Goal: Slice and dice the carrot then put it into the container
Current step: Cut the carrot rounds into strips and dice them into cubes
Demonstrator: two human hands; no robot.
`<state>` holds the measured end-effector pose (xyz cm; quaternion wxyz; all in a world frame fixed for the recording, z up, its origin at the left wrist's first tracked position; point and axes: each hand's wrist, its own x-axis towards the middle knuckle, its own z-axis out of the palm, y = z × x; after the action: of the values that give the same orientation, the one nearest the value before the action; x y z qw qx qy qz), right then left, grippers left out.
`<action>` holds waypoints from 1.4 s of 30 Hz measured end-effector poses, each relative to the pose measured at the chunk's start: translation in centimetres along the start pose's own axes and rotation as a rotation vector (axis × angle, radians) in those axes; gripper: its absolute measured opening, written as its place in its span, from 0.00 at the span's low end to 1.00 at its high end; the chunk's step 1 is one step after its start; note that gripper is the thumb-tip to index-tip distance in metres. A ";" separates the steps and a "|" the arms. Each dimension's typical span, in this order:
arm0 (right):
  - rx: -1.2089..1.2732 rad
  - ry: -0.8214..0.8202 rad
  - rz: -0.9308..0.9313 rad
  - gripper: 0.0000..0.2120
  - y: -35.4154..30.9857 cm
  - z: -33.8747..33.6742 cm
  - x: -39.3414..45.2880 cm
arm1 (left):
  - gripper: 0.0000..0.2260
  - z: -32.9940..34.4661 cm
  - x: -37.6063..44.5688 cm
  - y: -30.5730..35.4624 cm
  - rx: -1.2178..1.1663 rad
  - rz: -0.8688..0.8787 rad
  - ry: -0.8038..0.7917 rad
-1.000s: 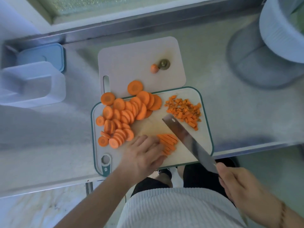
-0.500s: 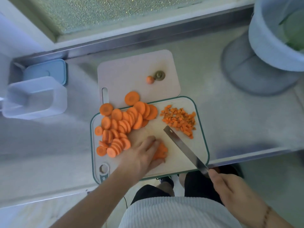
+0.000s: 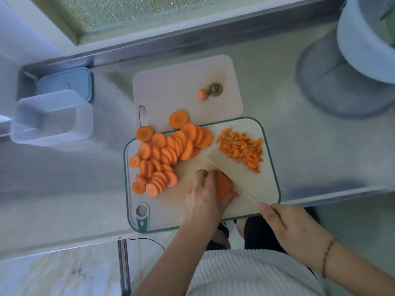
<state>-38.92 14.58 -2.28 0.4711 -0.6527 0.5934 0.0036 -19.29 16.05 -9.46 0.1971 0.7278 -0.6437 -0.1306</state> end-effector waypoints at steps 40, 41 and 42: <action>-0.159 -0.103 0.105 0.38 0.3 1.1 -0.7 | 0.05 0.9 -0.5 -3.5 -0.264 0.462 0.118; -0.158 -0.104 0.104 0.36 0.1 1.2 -0.5 | 0.05 0.9 -0.4 -3.5 -0.264 0.466 0.115; -0.156 -0.100 0.105 0.34 -0.1 1.2 -0.4 | 0.05 0.9 -0.5 -3.5 -0.267 0.469 0.111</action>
<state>-38.29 15.62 -2.65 0.4472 -0.6542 0.6005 0.1072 -16.65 16.75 -11.92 0.3512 0.5323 -0.7601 -0.1249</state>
